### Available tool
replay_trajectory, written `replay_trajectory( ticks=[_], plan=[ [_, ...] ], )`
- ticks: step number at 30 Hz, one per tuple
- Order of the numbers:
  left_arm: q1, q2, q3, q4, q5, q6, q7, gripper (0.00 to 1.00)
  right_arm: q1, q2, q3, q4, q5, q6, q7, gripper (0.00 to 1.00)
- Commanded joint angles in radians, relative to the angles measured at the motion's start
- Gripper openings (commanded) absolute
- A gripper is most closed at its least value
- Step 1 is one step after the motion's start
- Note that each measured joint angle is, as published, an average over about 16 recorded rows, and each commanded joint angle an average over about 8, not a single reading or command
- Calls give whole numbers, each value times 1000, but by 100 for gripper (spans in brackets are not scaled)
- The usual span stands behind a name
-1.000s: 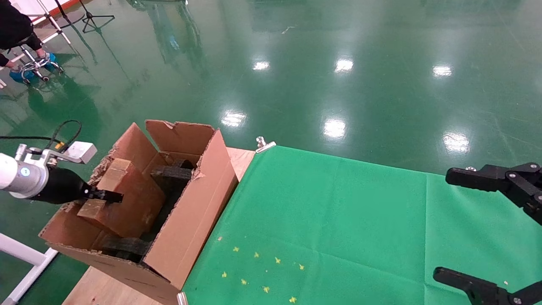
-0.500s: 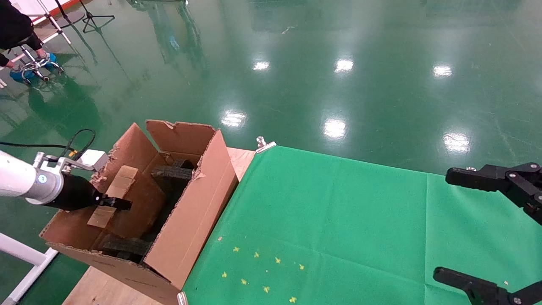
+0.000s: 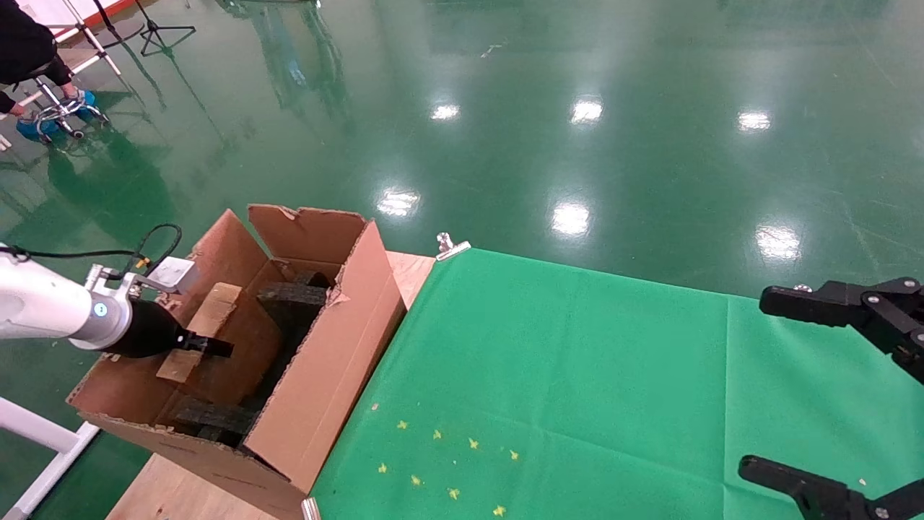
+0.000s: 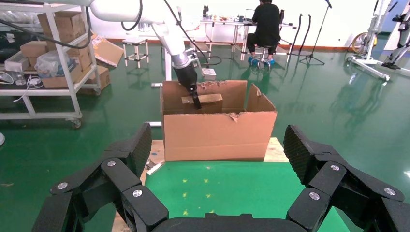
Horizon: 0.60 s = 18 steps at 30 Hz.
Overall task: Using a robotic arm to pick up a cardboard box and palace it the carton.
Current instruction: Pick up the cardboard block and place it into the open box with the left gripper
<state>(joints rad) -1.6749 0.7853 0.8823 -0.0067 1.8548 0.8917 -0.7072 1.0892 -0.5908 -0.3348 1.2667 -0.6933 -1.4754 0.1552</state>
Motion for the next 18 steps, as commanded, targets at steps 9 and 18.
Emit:
replay_trajectory(
  ticks=[9, 18],
  plan=[
    [57, 27, -8, 7, -11, -120, -11, 0, 0, 0, 0, 0, 0, 0, 0, 100],
    [95, 45, -13, 14, -19, -144, -20, 0, 0, 0, 0, 0, 0, 0, 0, 100]
  ],
)
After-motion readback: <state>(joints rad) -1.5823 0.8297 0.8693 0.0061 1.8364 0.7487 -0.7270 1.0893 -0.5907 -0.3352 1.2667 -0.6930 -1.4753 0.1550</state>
